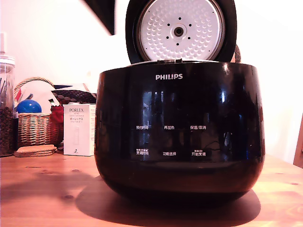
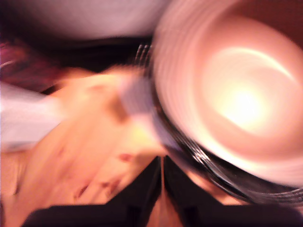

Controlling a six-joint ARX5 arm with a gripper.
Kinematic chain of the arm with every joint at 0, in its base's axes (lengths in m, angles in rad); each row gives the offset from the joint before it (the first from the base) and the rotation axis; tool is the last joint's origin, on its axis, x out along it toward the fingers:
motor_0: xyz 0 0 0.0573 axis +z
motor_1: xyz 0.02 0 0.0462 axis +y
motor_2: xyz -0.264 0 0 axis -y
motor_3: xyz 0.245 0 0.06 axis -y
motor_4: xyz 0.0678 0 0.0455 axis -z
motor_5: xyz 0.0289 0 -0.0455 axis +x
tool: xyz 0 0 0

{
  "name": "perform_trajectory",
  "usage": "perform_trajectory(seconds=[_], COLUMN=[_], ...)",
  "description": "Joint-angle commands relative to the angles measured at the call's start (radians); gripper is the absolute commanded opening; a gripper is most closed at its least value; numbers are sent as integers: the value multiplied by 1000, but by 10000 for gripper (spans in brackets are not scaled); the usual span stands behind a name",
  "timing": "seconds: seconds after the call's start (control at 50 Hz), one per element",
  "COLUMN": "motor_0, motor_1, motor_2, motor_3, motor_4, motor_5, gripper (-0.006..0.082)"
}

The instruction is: Place the pot you are holding inside the rice cooker

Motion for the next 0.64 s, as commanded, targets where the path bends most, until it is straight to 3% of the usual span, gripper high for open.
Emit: perform_trajectory(seconds=[0.0,0.26,0.62], motor_0=[32,171,234], motor_1=[-61,-122,-131], motor_2=[1,1,1], motor_3=[61,274,322], motor_4=[1,28,28], motor_5=[-43,-74,-74], gripper=[-23,-23,-23])
